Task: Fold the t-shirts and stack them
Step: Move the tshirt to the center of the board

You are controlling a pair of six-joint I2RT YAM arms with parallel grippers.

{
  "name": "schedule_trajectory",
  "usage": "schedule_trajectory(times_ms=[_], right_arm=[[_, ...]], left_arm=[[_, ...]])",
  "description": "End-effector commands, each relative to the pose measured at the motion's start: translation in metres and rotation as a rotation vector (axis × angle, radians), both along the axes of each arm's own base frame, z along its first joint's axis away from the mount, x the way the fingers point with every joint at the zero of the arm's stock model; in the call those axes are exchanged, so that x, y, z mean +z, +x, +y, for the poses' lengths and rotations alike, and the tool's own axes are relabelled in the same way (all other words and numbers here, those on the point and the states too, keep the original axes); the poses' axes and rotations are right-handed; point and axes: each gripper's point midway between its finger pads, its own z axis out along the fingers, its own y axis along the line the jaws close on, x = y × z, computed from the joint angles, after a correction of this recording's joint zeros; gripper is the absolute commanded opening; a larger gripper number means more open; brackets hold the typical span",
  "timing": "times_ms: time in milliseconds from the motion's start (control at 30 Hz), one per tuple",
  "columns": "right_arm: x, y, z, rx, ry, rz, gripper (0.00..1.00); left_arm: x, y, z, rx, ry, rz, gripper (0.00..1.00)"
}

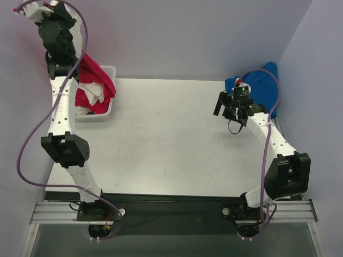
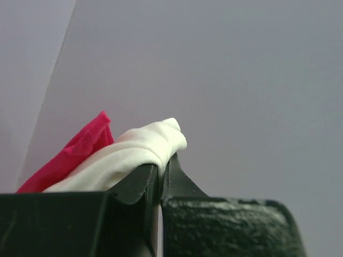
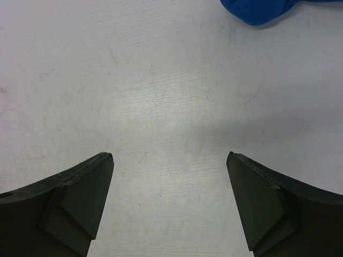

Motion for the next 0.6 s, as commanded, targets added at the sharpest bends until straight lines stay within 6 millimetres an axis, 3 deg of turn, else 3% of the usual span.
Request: schedule_trajectory(times_ms=[0, 33, 133, 367, 567], right_arm=[[-0.005, -0.005, 0.009, 0.018, 0.026, 0.024, 0.91], [-0.006, -0.005, 0.01, 0.022, 0.028, 0.028, 0.91], [-0.01, -0.005, 0.011, 0.028, 0.026, 0.039, 0.91], [-0.017, -0.004, 0.014, 0.035, 0.031, 0.058, 0.9], [-0.021, -0.003, 0.02, 0.047, 0.036, 0.07, 0.9]], left_arm=[[0.111, -0.057, -0.005, 0.0, 0.059, -0.313, 0.0], [0.124, -0.065, -0.001, 0.022, 0.055, -0.349, 0.0], [0.137, -0.076, 0.009, 0.063, 0.061, -0.389, 0.0], [0.18, -0.125, 0.021, 0.11, 0.055, -0.565, 0.0], [0.204, -0.159, 0.03, 0.105, 0.035, -0.673, 0.0]])
